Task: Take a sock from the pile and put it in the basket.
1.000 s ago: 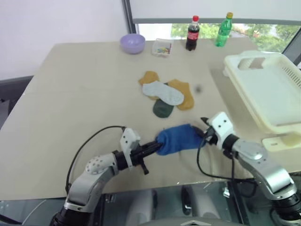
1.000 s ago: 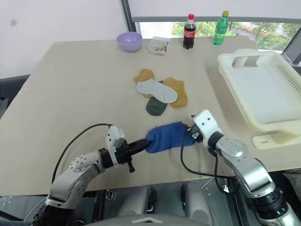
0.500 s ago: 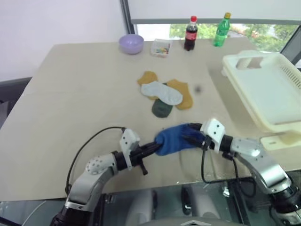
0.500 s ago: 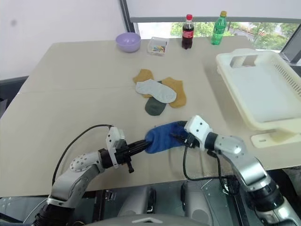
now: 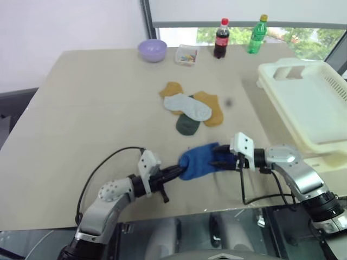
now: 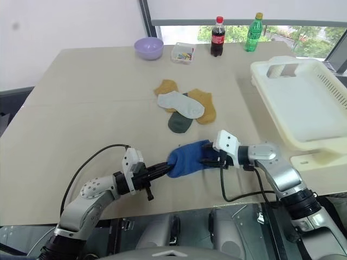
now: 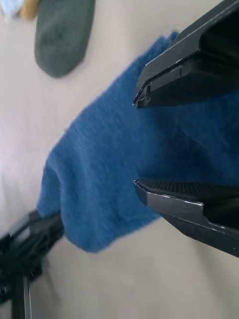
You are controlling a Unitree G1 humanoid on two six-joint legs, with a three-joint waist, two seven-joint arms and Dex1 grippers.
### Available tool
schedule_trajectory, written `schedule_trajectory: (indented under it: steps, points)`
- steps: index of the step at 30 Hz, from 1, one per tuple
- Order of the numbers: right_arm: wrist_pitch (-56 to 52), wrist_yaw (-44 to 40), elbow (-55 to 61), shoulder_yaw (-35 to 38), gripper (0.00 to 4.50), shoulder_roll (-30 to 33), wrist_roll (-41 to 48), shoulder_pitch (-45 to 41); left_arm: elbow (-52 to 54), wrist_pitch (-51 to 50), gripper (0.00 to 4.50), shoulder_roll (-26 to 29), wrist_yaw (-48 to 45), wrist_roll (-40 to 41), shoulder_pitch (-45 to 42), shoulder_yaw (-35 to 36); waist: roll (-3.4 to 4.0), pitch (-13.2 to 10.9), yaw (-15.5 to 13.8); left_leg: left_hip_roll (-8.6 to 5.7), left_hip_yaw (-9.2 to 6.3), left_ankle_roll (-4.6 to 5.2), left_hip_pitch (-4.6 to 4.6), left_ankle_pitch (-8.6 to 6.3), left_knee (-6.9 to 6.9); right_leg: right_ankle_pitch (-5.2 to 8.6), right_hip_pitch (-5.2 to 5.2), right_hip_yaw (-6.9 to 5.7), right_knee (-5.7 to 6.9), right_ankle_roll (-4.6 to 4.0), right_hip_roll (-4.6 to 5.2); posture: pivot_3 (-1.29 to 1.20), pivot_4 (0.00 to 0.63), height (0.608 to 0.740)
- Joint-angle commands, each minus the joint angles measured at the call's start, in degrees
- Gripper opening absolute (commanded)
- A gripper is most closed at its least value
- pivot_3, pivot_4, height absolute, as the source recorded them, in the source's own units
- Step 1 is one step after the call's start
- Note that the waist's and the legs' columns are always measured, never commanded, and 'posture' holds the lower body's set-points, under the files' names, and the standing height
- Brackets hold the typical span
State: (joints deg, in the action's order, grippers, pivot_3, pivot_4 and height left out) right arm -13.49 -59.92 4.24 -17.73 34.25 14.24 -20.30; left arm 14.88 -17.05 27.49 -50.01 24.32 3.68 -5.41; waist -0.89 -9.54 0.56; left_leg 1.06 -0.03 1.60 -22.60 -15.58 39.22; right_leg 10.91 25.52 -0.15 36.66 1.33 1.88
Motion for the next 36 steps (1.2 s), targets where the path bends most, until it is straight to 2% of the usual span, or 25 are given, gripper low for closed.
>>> schedule_trajectory:
  steps: [1, 7, 9, 13, 14, 17, 19, 21, 24, 29, 32, 36]
  points:
    - [0.5, -0.4, -3.0, -1.6, 2.28, -0.1, -3.8, -2.1, 1.0, 0.4, 0.0, 0.5, -0.5, 0.3, 0.2, 0.3, 0.0, 0.0, 0.0, 0.0, 0.01, 0.0, 0.02, 0.0, 0.0, 0.0, 0.0, 0.01, 0.02, 0.0, 0.0, 0.0, 0.15, 0.736]
    - [-2.3, 2.2, -6.2, -4.3, 2.28, -0.6, -9.9, -3.0, 1.7, -3.5, 0.0, 1.1, 0.2, 1.9, -0.2, 1.0, -0.03, 0.0, 0.0, 0.0, 0.04, 0.0, 0.25, 0.0, 0.0, 0.0, -0.14, 0.03, 0.09, -0.01, -0.02, 0.0, 0.15, 0.736]
    - [-3.5, 2.4, -5.3, -4.9, 2.28, -0.9, -10.4, -2.2, 1.6, -4.0, 0.0, 1.9, -1.5, 2.7, -1.2, 1.1, -0.03, 0.0, 0.0, 0.03, 0.03, 0.0, 0.59, 0.0, -0.01, 0.01, -0.45, 0.02, 0.08, -0.02, -0.02, 0.0, 0.15, 0.736]
    - [-5.7, 3.2, -3.6, -5.4, 2.33, -1.4, -10.7, -1.2, 1.4, -4.9, 1.41, 4.6, -6.4, 5.3, -2.8, 1.8, -0.09, 0.1, 0.1, 0.12, -0.01, -0.01, 0.91, -0.01, -0.01, 0.02, -0.76, -0.02, 0.06, -0.01, 0.0, 0.0, 0.15, 0.736]
    - [-6.5, 4.1, -3.4, -5.1, 2.33, -1.8, -10.6, -1.1, -0.5, -3.6, 1.99, 5.0, -6.0, 4.5, -4.0, 2.9, -0.09, 0.1, 0.1, 0.13, -0.01, -0.01, 0.93, -0.01, -0.01, 0.02, -0.77, -0.02, 0.07, -0.01, 0.01, 0.0, 0.15, 0.736]
    - [-9.1, 5.9, -2.2, -4.4, 2.33, -3.5, -9.6, -0.9, -9.1, -4.6, 3.44, 2.8, 3.0, 4.4, -11.2, 9.7, -0.14, 0.1, 0.1, 0.17, -0.06, -0.01, 0.93, 0.0, -0.01, 0.02, -0.76, -0.06, 0.08, -0.01, -0.05, 0.0, 0.15, 0.736]
    - [-10.7, 7.0, -1.6, -4.2, 2.33, -4.7, -9.6, -0.7, -12.0, -10.8, 4.38, 0.8, 7.8, 10.8, -16.0, 15.4, -0.27, 0.1, 0.1, 0.17, -0.18, 0.0, 0.91, 0.01, 0.0, 0.02, -0.77, -0.17, 0.1, 0.0, -0.17, 0.0, 0.15, 0.736]
    - [-12.6, 9.0, -1.2, -3.5, 2.33, -6.4, -9.5, -1.0, -11.5, -15.3, 4.45, 1.8, 7.1, 12.8, -17.5, 16.1, -0.4, 0.2, 0.6, 0.23, -0.21, 0.0, 0.91, 0.01, 0.0, 0.01, -0.77, -0.18, 0.12, 0.0, -0.31, 0.0, 0.15, 0.736]
    - [-16.7, 13.5, -0.9, -1.9, 2.33, -10.1, -9.2, -2.0, -8.7, -22.5, 4.45, 4.8, 5.1, 13.4, -17.5, 12.9, -0.38, 0.2, 1.3, 0.25, -0.14, -0.01, 0.97, 0.0, -0.13, 0.02, -0.76, -0.07, 0.12, -0.01, -0.41, 0.0, 0.15, 0.736]
    - [-20.9, 20.1, 0.1, -0.6, 2.33, -14.5, -10.4, -3.2, -6.2, -38.8, 4.45, 5.4, 6.2, 20.4, -20.8, 10.4, -0.42, 0.2, 1.5, 0.24, -0.16, -0.01, 0.94, 0.01, -0.12, 0.01, -0.74, -0.05, 0.12, -0.02, -0.3, 0.0, 0.15, 0.736]
    - [-23.4, 24.4, 0.2, 0.1, 2.33, -17.1, -11.1, -4.2, -6.5, -40.4, 4.45, 6.1, 6.1, 19.3, -22.2, 9.0, -0.4, 0.2, 1.5, 0.24, -0.17, -0.01, 0.94, 0.01, -0.09, 0.01, -0.74, -0.05, 0.12, -0.01, -0.27, 0.0, 0.15, 0.736]
    - [-22.8, 23.5, 3.0, -1.9, 2.33, -16.9, -10.4, -2.4, -12.4, -44.3, 4.45, 5.7, 8.4, 17.6, -25.4, 8.6, -0.37, 0.1, 1.4, 0.2, -0.2, -0.02, 0.89, 0.01, -0.13, 0.03, -0.69, -0.06, 0.12, -0.04, -0.28, 0.0, 0.15, 0.736]
